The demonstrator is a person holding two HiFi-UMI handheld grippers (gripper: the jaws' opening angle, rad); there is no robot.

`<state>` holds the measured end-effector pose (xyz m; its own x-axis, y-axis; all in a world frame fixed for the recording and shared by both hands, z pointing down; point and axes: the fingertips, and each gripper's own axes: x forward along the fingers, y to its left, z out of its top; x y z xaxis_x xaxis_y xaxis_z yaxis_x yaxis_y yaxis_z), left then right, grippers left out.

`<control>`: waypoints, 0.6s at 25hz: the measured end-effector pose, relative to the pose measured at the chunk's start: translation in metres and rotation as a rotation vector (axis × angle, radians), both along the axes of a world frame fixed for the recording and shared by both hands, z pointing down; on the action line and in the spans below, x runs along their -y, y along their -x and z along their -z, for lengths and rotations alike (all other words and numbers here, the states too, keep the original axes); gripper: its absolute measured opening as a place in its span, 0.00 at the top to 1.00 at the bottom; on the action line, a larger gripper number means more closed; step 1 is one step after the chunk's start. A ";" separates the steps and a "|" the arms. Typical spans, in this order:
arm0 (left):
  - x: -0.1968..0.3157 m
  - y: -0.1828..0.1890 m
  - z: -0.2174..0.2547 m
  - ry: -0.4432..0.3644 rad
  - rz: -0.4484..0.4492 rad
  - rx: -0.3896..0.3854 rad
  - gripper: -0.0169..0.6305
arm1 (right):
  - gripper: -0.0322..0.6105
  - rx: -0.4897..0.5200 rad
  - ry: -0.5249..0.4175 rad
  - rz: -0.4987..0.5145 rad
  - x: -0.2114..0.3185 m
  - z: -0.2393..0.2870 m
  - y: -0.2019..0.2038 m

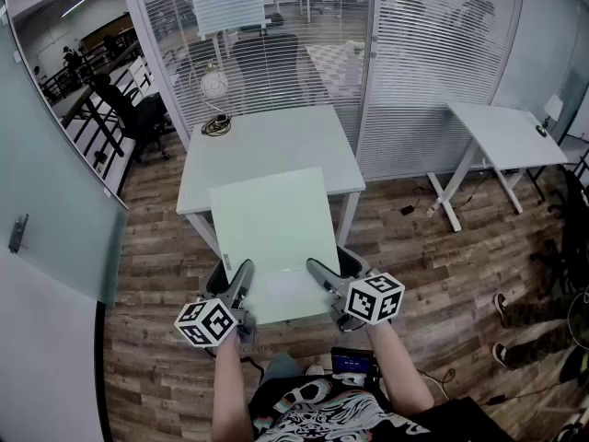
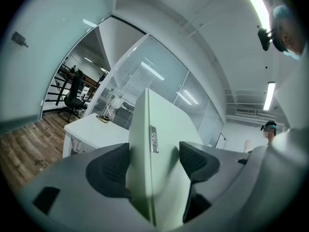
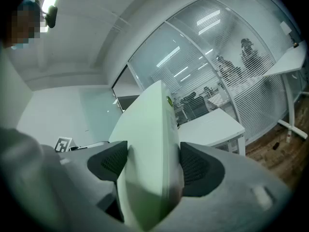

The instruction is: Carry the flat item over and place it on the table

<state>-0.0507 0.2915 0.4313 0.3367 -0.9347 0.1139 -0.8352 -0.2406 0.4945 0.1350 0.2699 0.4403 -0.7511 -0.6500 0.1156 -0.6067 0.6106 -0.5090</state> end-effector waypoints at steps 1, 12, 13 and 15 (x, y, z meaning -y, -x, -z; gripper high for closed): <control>-0.002 0.000 0.001 -0.001 -0.001 0.000 0.48 | 0.44 0.001 0.000 0.000 -0.002 0.001 0.000; -0.017 0.016 -0.001 -0.002 0.017 -0.001 0.48 | 0.44 0.007 0.005 0.031 -0.012 -0.002 0.016; -0.016 0.018 -0.001 -0.003 0.018 -0.002 0.48 | 0.44 0.005 0.003 0.033 -0.011 -0.001 0.018; -0.011 0.020 -0.003 0.002 0.016 -0.001 0.48 | 0.44 0.001 0.007 0.028 -0.007 -0.003 0.020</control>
